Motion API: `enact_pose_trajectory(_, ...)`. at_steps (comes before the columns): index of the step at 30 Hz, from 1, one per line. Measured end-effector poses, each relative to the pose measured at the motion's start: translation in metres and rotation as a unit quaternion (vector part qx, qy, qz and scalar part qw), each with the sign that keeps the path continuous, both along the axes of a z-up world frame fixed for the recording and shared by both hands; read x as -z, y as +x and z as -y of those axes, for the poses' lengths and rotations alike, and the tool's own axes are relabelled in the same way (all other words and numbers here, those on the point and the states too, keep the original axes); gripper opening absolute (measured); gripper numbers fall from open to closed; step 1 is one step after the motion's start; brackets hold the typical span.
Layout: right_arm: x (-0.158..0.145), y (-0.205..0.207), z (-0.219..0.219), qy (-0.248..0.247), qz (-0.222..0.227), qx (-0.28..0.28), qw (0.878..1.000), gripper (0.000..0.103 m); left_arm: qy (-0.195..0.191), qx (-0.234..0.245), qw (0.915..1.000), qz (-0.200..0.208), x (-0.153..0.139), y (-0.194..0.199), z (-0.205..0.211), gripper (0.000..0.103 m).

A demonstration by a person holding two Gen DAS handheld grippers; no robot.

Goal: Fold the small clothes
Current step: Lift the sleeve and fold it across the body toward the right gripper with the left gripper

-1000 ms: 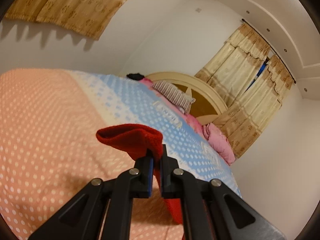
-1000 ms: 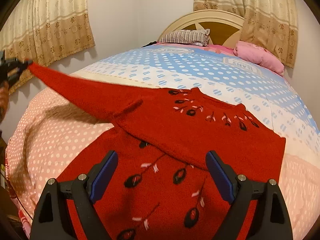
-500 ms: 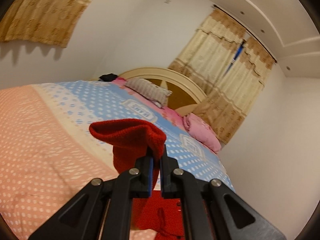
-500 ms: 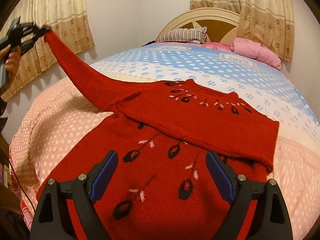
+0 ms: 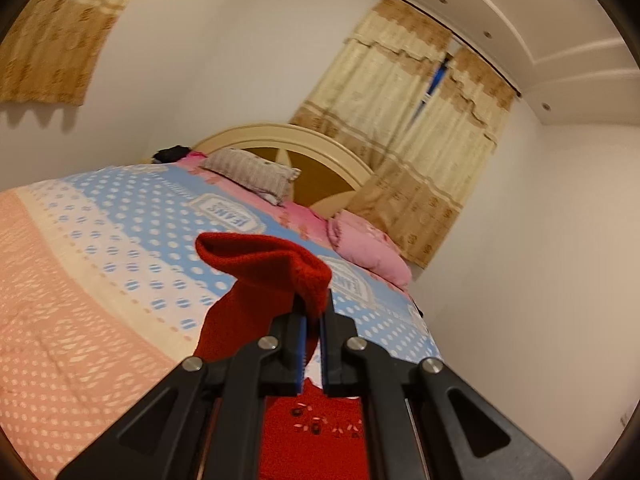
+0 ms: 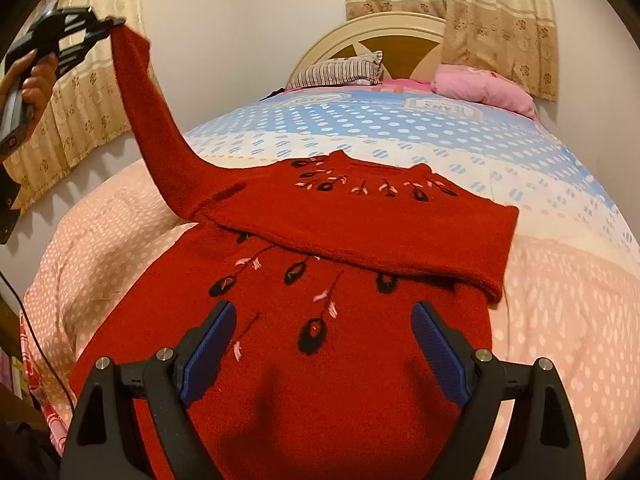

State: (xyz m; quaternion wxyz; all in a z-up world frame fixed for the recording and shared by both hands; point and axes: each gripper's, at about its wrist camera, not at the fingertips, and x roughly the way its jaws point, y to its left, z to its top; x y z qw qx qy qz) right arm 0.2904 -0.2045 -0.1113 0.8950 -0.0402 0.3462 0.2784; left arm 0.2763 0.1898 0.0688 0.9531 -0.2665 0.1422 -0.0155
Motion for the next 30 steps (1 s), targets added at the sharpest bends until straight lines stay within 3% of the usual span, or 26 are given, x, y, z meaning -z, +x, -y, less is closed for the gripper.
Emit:
enact_pose_trajectory(9, 0.023, -0.004, 0.024, 0.012, -0.023, 0.019, 0.999, 0.090, 0.021, 0.049, 0.9985, -0.005, -0.002, 0.031, 0.067, 0.005)
enact_pose_trajectory(17, 0.040, -0.001, 0.042, 0.031, -0.048, 0.034, 0.998, 0.090, 0.047, 0.112, 0.9917, -0.043, 0.036, 0.058, 0.153, 0.005)
enact_pose_trajectory(24, 0.048, 0.003, 0.048, 0.048, -0.069, 0.039, 0.996, 0.090, 0.123, 0.167, 0.9732, -0.099, 0.104, 0.075, 0.242, 0.005)
enact_pose_trajectory(27, 0.050, 0.004, 0.048, 0.050, -0.074, 0.037, 0.995, 0.090, 0.161, 0.197, 0.9569, -0.140, 0.135, 0.081, 0.275, 0.005)
enact_pose_trajectory(30, 0.052, 0.004, 0.049, 0.057, -0.078, 0.038, 0.995, 0.090, 0.185, 0.219, 0.9421, -0.175, 0.144, 0.080, 0.289, 0.015)
